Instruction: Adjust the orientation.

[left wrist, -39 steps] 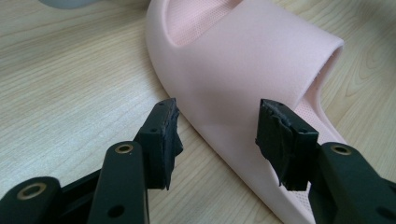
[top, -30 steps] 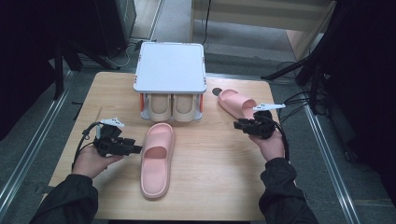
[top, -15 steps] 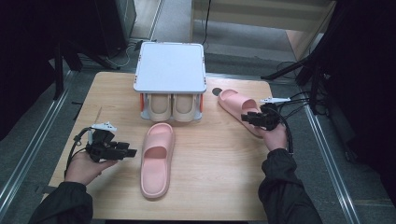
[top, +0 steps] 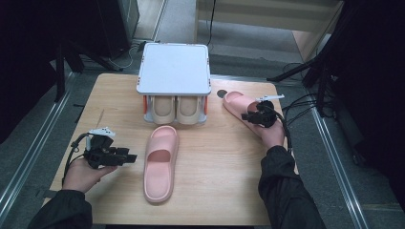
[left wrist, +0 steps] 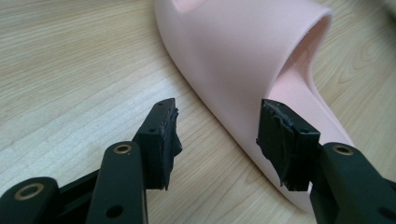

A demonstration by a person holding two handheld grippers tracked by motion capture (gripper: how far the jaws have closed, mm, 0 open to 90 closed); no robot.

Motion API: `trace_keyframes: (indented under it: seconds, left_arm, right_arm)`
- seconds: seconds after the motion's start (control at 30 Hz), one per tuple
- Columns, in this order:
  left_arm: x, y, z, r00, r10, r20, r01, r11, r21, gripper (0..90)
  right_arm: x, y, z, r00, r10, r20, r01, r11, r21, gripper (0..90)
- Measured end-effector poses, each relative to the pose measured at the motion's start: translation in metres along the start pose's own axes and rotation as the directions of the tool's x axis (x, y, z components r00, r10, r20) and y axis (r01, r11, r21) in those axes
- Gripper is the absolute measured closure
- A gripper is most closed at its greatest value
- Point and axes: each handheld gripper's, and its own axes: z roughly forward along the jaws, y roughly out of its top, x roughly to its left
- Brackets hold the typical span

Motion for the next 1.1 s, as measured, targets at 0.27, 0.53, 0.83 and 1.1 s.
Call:
trace_keyframes:
  seconds: [0.27,0.53,0.83,1.1]
  left_arm:
    - [0.003,0.001,0.003,0.9999,-0.003,-0.013,0.003,0.9999,0.014,46.0]
    - [0.004,0.004,0.004,1.0000,-0.003,-0.006,0.003,0.9999,0.014,44.6]
    - [0.004,0.010,0.008,0.9999,0.014,0.001,-0.014,0.9998,0.012,41.5]
    - [0.003,0.019,0.013,0.9994,0.029,0.020,-0.029,0.9995,0.009,43.1]
  right_arm:
    - [0.001,0.003,-0.005,0.9998,-0.017,0.014,0.017,1.000,-0.019,84.3]
    - [-0.001,0.009,-0.024,0.9973,0.074,0.007,-0.073,0.997,-0.035,86.2]
    - [0.005,0.006,-0.047,0.9966,0.082,-0.010,-0.082,0.995,-0.049,86.1]
    - [0.034,0.000,-0.071,0.9990,0.036,-0.028,-0.038,0.997,-0.062,86.1]
